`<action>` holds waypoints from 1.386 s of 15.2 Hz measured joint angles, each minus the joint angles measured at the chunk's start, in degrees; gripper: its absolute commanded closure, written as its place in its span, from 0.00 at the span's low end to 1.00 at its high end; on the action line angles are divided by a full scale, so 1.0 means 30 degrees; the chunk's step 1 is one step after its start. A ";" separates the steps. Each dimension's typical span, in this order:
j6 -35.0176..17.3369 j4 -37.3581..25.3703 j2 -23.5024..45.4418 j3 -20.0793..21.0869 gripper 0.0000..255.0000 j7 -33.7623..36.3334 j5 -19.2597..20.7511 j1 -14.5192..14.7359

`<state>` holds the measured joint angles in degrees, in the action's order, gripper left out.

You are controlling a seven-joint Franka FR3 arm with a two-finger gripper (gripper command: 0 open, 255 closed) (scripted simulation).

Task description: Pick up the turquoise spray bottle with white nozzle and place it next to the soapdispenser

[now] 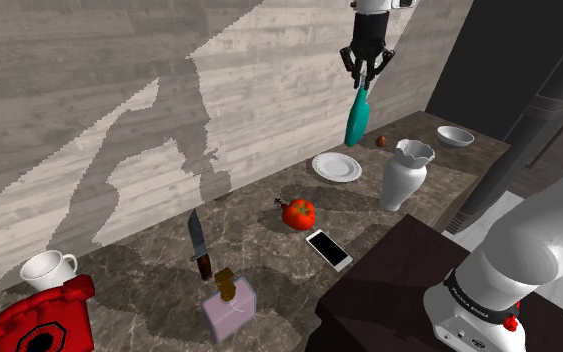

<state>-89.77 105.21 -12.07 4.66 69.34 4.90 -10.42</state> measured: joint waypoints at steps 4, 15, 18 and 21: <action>0.0367 0.0356 -0.0566 0.1124 1.00 0.1796 -0.0418 0.0761; 0.0747 -0.0084 -0.0206 0.4391 1.00 0.6957 -0.1481 0.2769; 0.0930 -0.0945 0.0553 0.5391 1.00 0.8536 -0.1586 0.3334; 0.1268 -0.1855 0.1215 0.6235 1.00 0.9950 -0.1604 0.3850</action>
<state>-85.96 99.64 -8.42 23.37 99.19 0.09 1.13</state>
